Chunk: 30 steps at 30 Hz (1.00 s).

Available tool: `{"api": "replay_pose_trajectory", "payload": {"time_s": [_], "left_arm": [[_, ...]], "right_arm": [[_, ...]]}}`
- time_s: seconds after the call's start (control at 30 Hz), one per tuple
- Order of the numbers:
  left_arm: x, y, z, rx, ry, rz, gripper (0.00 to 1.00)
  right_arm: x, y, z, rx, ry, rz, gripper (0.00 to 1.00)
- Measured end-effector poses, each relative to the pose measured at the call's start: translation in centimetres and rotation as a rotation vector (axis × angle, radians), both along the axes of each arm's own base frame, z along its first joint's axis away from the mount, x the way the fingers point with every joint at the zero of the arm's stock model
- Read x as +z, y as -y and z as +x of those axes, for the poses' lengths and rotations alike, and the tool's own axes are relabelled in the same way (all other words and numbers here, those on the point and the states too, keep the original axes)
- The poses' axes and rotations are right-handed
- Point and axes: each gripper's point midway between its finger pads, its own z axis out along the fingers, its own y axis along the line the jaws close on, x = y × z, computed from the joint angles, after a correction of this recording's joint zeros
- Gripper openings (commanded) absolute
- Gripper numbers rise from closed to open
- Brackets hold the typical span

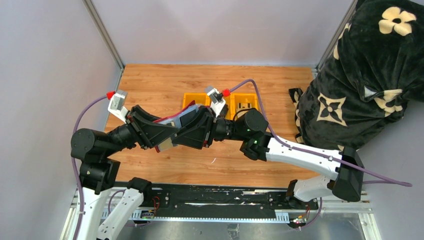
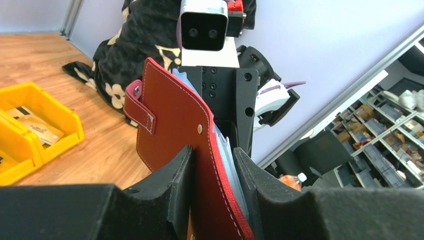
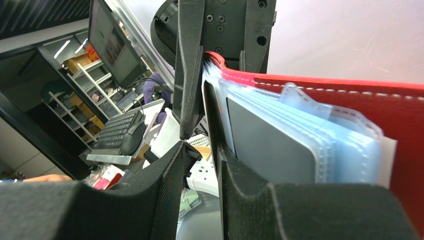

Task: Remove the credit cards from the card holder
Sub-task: Remove the credit card from the card holder.

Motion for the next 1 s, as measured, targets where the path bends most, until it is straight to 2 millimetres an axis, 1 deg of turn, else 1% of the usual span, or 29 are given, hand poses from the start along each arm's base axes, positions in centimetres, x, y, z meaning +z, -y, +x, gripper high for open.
{"api": "replay_pose_trajectory", "payload": {"time_s": [0.1, 0.17, 0.23, 0.3, 0.4, 0.47, 0.57, 0.7, 0.77, 0.9, 1.0], "left_arm": [[-0.1, 0.0, 0.5, 0.011, -0.020, -0.006, 0.36], [-0.2, 0.0, 0.6, 0.012, -0.027, -0.007, 0.35], [-0.1, 0.0, 0.6, 0.010, -0.028, -0.008, 0.35], [-0.1, 0.1, 0.5, 0.006, -0.026, -0.009, 0.33], [-0.1, 0.1, 0.3, -0.007, -0.027, -0.006, 0.32], [-0.1, 0.2, 0.1, -0.016, -0.029, -0.005, 0.31], [0.0, 0.2, -0.2, -0.028, -0.020, -0.007, 0.30], [0.5, 0.2, -0.6, -0.040, 0.000, -0.009, 0.30], [0.7, 0.2, -0.8, -0.044, 0.007, -0.008, 0.29], [0.9, 0.2, -1.0, -0.054, 0.015, -0.006, 0.29], [0.9, 0.3, -1.1, -0.062, 0.015, -0.002, 0.29]], "right_arm": [[-0.1, -0.4, 0.4, -0.014, -0.011, 0.009, 0.26], [-0.2, -0.6, 0.5, -0.016, -0.016, 0.009, 0.21], [-0.3, -0.6, 0.6, -0.016, -0.019, 0.009, 0.17], [-0.3, -0.6, 0.6, -0.016, -0.021, 0.009, 0.17], [-0.3, -0.2, 0.4, -0.016, -0.020, 0.011, 0.24], [-0.4, 0.3, 0.2, -0.013, -0.018, 0.013, 0.24], [0.0, 1.2, -0.3, -0.001, -0.006, 0.028, 0.19], [0.5, 1.6, -0.8, 0.027, -0.005, 0.047, 0.17], [0.6, 1.7, -1.0, 0.037, -0.008, 0.054, 0.14], [0.3, 1.8, -0.9, 0.041, -0.020, 0.051, 0.07], [0.0, 1.8, -0.7, 0.040, -0.031, 0.045, 0.05]]}}
